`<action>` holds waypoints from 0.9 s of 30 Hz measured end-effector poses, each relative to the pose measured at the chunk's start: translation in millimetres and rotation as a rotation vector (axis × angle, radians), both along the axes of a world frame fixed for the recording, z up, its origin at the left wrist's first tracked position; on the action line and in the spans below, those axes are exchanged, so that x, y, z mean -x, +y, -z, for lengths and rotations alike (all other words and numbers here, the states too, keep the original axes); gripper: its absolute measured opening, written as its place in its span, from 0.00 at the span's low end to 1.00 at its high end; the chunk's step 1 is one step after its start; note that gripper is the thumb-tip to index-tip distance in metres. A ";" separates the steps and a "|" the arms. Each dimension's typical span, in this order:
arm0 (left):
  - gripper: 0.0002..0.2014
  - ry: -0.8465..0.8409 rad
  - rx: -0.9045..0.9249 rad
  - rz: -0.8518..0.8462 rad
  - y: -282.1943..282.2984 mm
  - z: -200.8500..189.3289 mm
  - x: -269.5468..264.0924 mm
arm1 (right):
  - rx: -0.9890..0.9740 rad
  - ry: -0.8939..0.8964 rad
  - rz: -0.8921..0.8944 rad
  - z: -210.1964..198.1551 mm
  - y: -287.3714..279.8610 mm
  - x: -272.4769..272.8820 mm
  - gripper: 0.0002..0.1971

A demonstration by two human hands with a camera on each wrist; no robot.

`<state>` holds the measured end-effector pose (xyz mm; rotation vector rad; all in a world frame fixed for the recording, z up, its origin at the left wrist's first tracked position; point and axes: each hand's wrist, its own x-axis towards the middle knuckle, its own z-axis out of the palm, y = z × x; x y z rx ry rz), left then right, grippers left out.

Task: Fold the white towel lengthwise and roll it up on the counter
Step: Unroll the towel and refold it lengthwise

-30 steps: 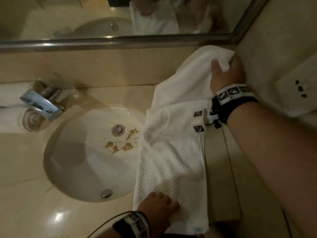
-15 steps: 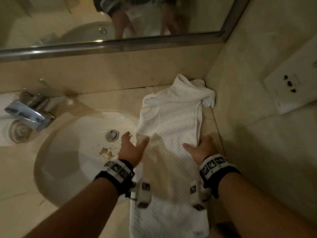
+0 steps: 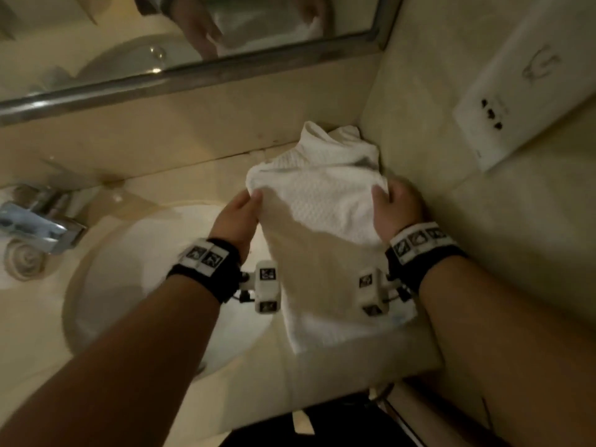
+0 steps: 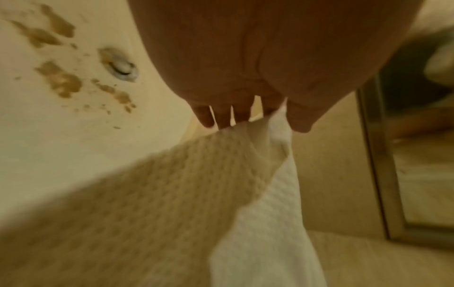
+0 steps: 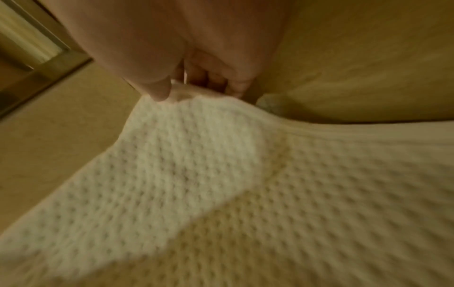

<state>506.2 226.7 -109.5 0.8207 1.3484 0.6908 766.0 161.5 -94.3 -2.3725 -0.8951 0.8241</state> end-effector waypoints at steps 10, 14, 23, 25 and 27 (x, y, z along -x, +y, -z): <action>0.09 0.675 -0.348 0.954 -132.4 12.2 -11.0 | 0.280 -0.254 -0.311 38.8 -94.6 20.6 0.18; 0.14 0.760 -0.467 1.270 -184.7 29.9 -1.5 | 0.204 -0.425 -0.633 52.7 -148.1 28.9 0.13; 0.19 0.912 -0.713 1.318 -243.0 25.9 44.1 | 0.143 -0.560 -0.709 50.2 -245.6 83.9 0.07; 0.22 0.919 -0.869 1.302 -256.5 33.3 48.0 | 0.170 -0.616 -0.727 52.3 -263.5 100.6 0.08; 0.25 0.885 -0.854 1.312 -267.5 39.3 47.7 | 0.178 -0.653 -0.729 53.6 -281.4 114.6 0.09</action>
